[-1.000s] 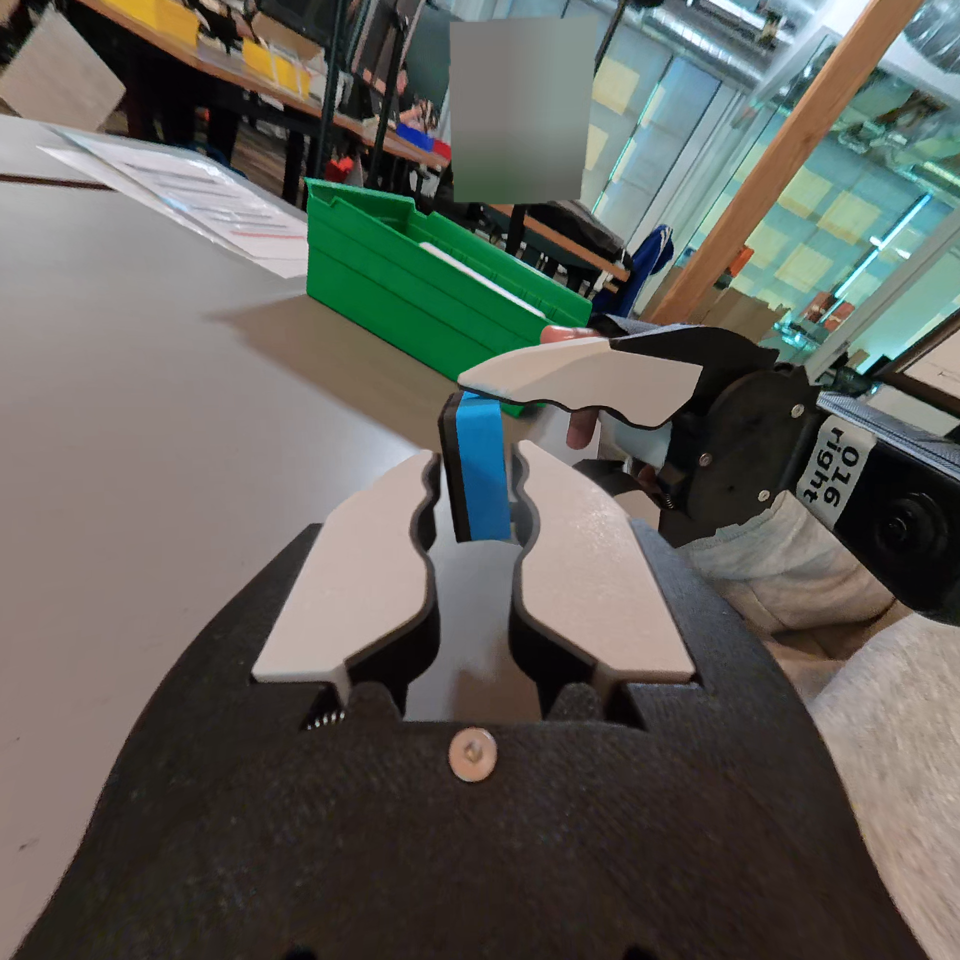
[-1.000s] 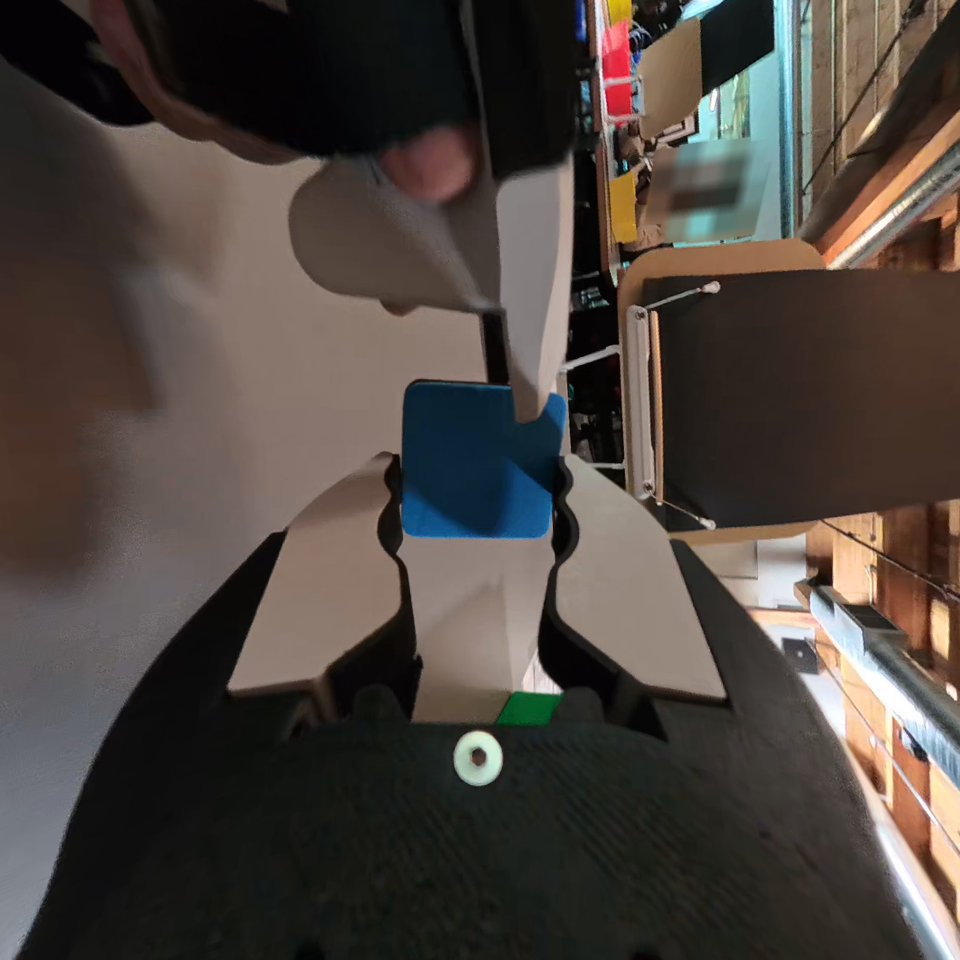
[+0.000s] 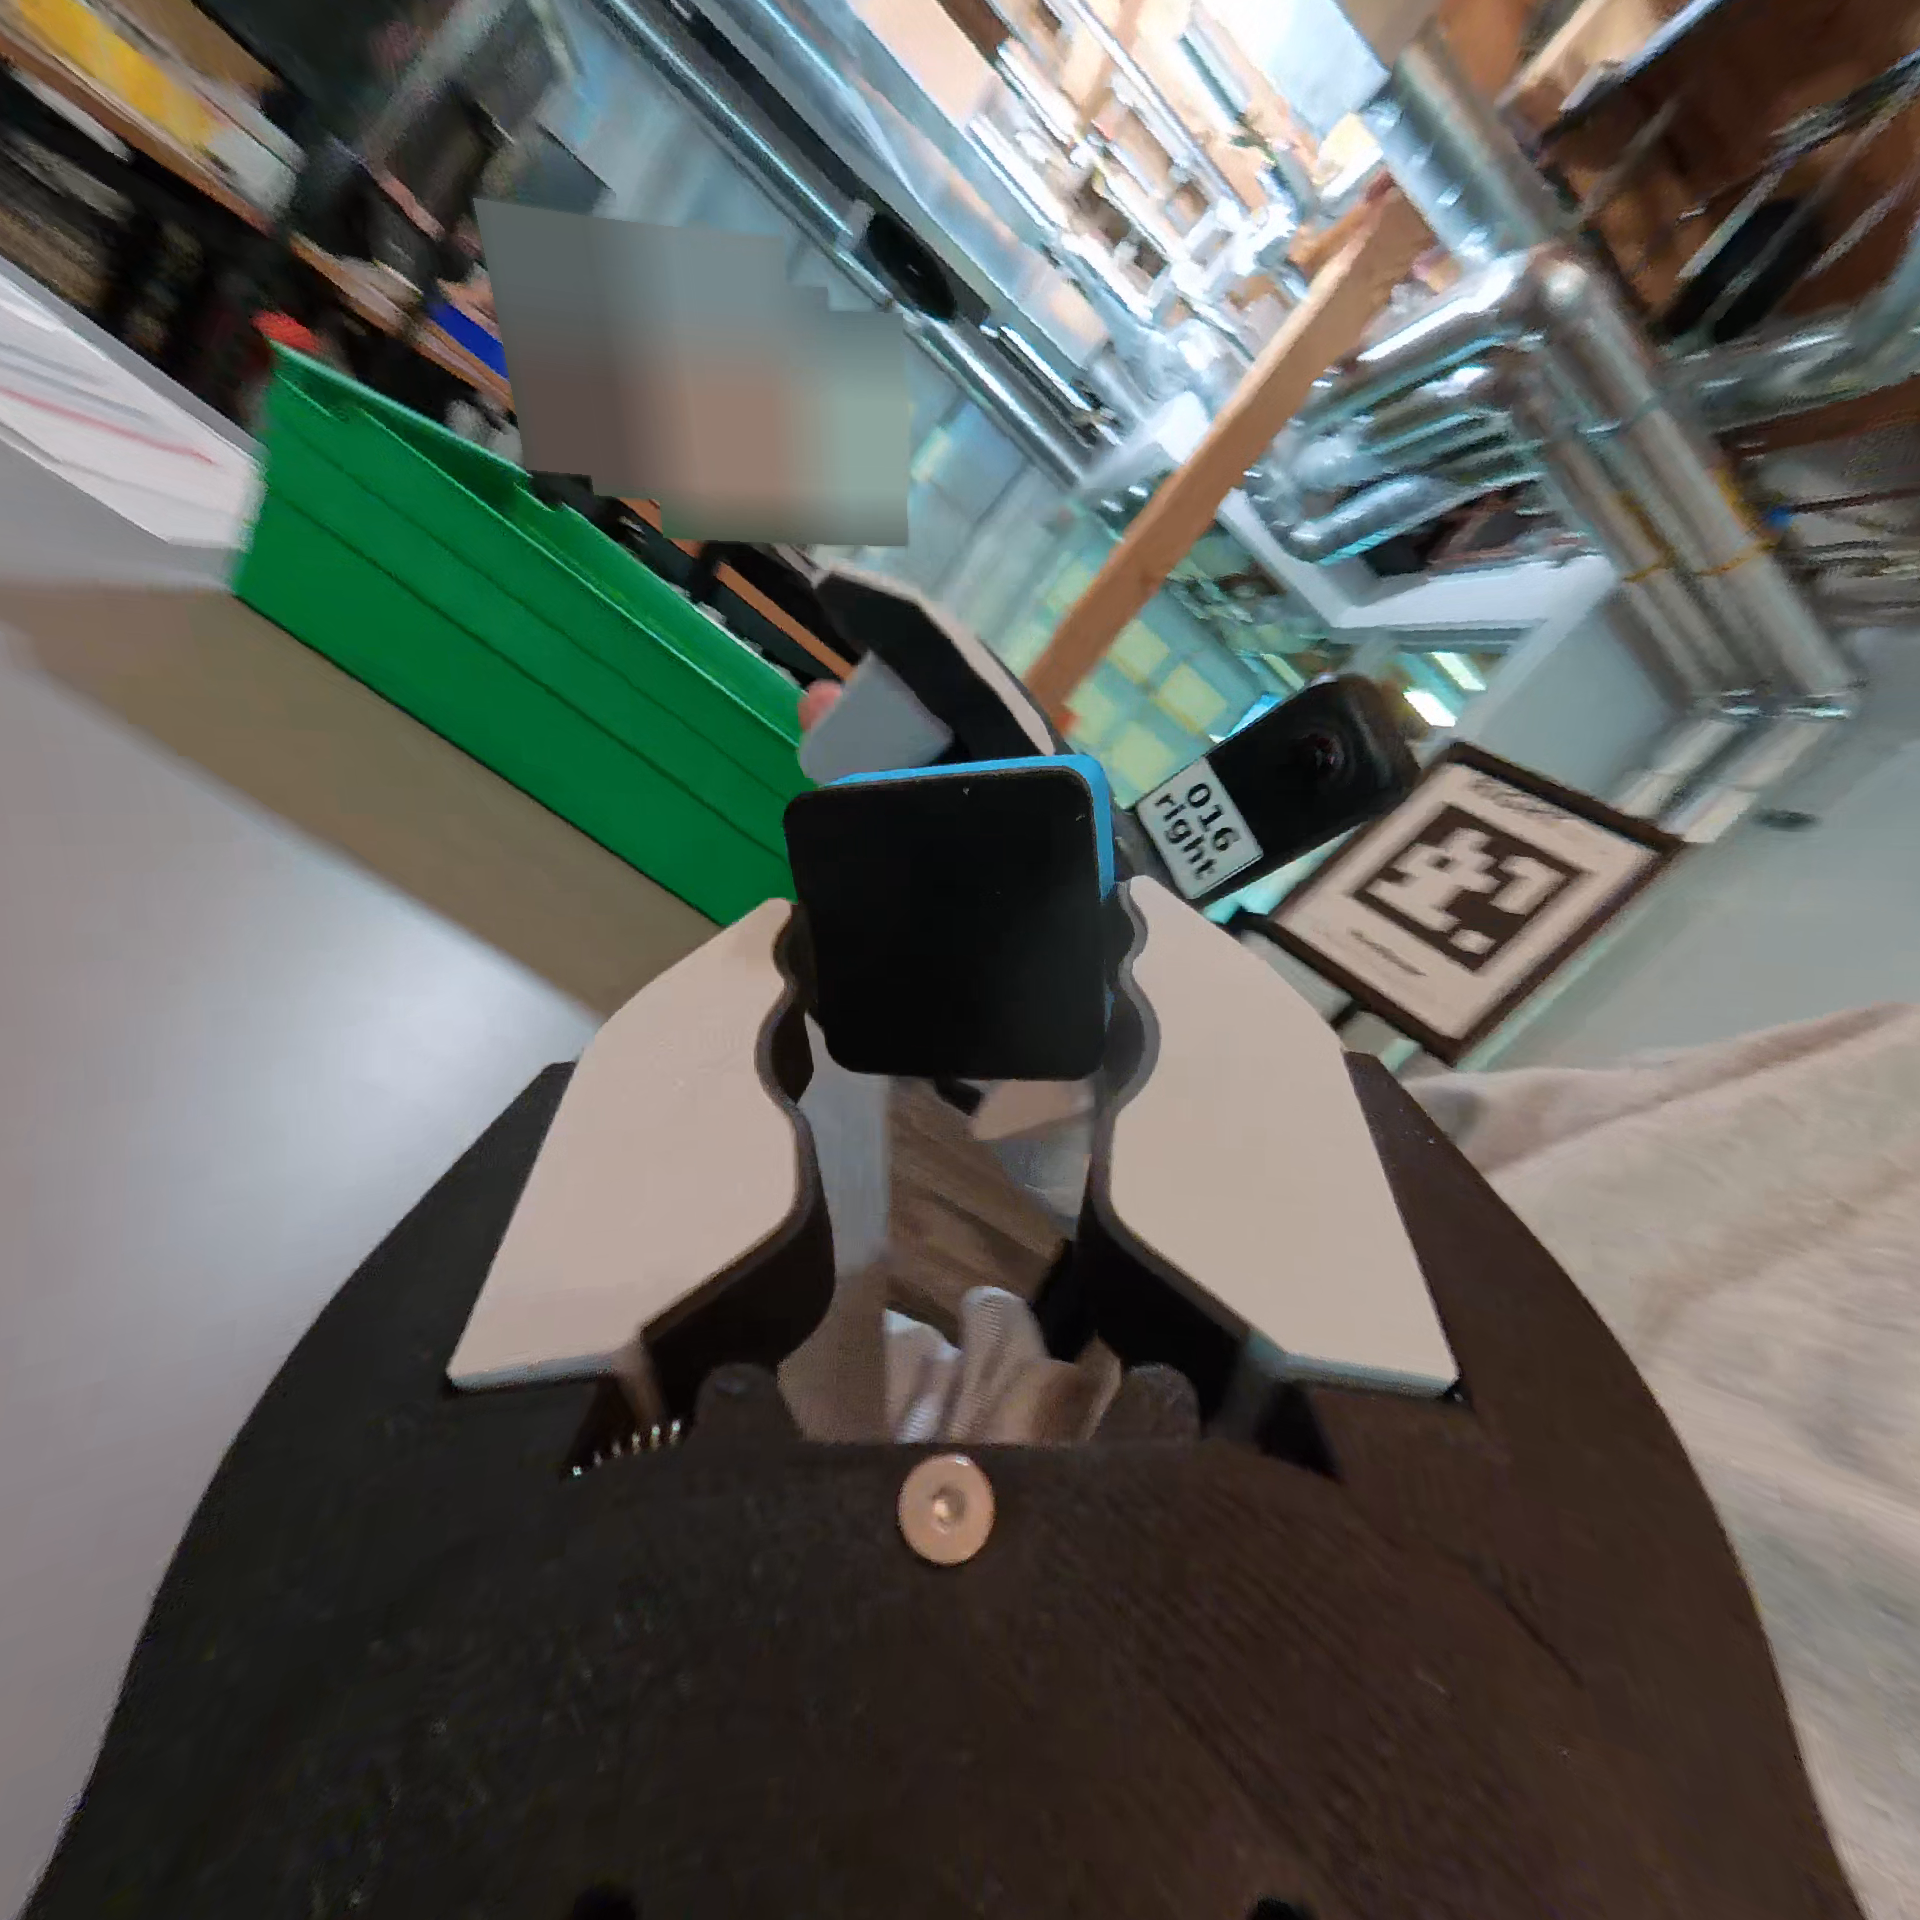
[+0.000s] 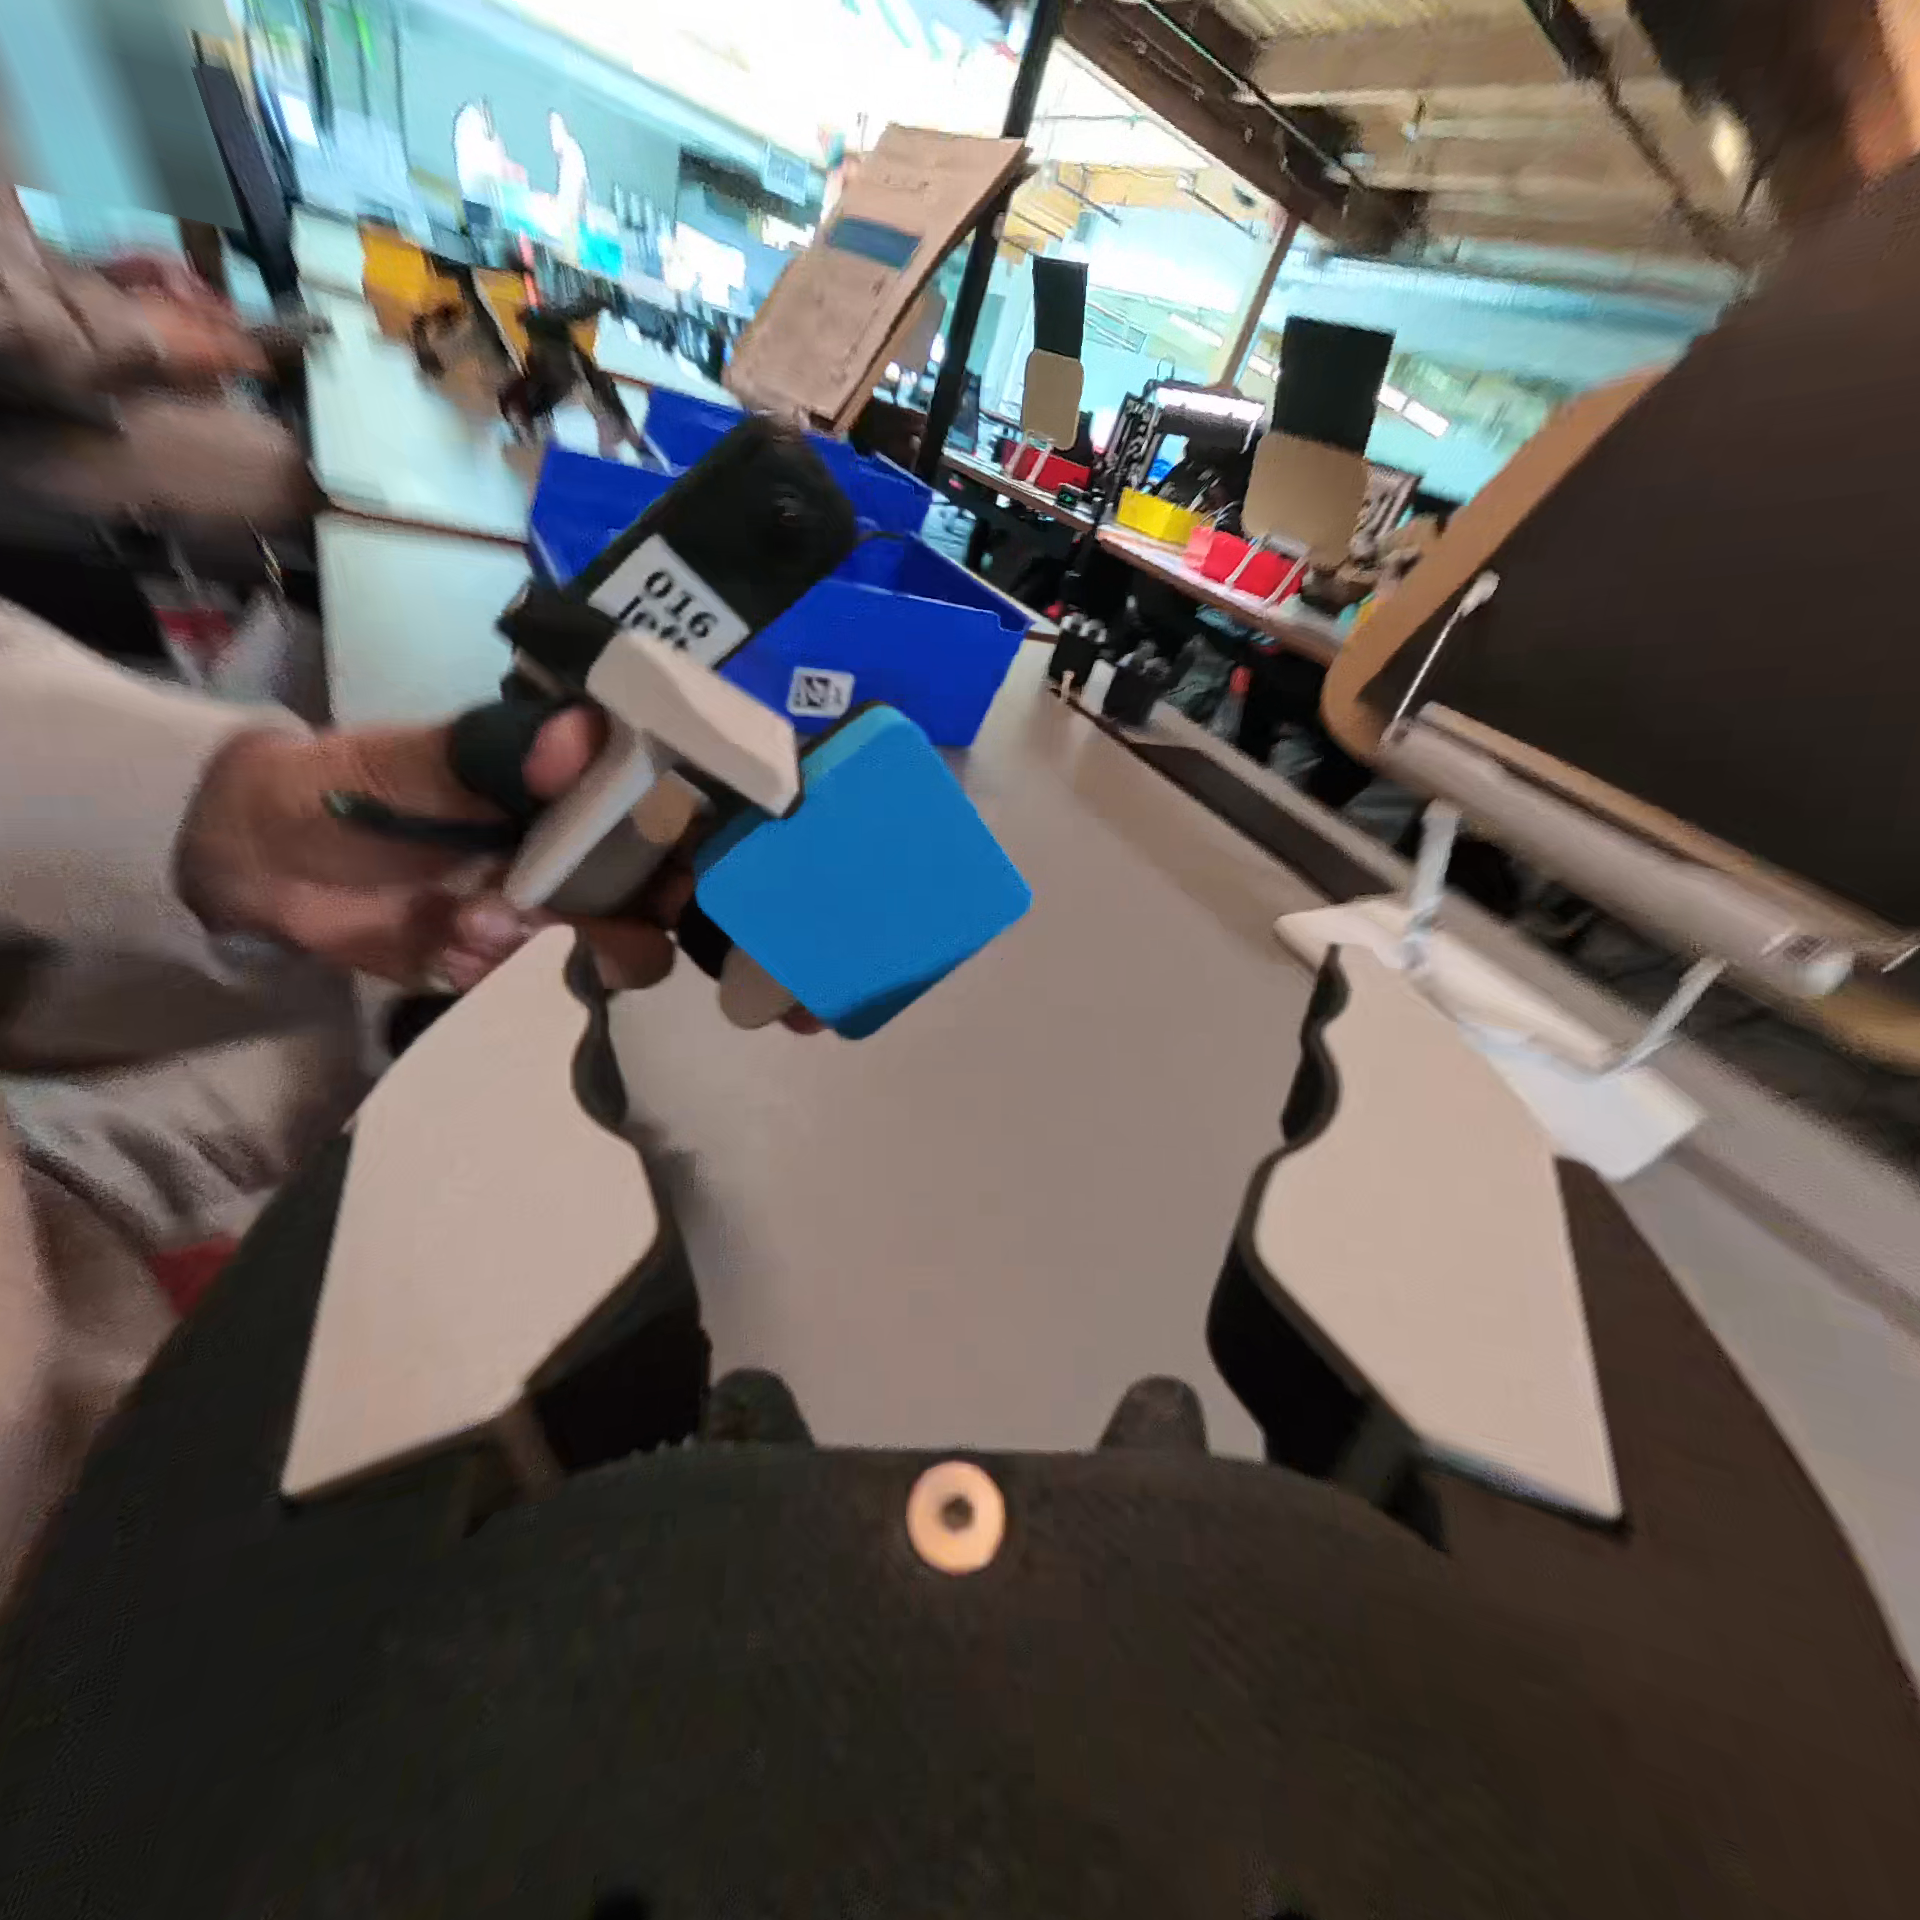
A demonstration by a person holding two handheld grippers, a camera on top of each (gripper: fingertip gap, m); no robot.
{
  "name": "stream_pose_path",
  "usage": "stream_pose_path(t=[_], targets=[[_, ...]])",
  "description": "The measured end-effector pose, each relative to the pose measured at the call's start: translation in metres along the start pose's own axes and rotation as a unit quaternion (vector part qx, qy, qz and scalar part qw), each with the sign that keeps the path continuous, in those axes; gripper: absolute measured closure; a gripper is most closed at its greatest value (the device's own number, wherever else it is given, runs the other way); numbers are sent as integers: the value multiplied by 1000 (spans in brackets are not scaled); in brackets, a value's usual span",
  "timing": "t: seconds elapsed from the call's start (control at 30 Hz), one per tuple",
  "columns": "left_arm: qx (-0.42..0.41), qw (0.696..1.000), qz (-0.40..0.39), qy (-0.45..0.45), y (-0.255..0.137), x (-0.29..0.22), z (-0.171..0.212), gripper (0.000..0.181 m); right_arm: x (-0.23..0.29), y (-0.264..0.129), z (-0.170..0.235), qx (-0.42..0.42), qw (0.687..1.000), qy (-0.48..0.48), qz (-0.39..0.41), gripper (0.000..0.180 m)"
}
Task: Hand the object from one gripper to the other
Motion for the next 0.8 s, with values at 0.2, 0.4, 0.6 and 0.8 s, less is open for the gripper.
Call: stream_pose_path(t=[0.2,0.4,0.6,0.8], targets=[[38,945,-285,154,-17,18,-6,125,-28,-11,8,-49,945,302,-114,86],[182,775,-507,331,-7,31,10,125,-19,0,21,56,933,340,-104,125],[281,635,-543,471,18,30,33,125,-4,10,36,158,911,359,-124,130],[312,584,-541,519,30,28,46,125,5,15,52,207,896,361,-154,155]])
Point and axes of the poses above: each gripper's, where its closed fingertips meet, y out along the fingers, z out of its underside, x = y × z across the jaws, the point moved 4 cm from there along -y, back along the fingers, and after that the axes turned 14 degrees about x, right-handed, at the moved point
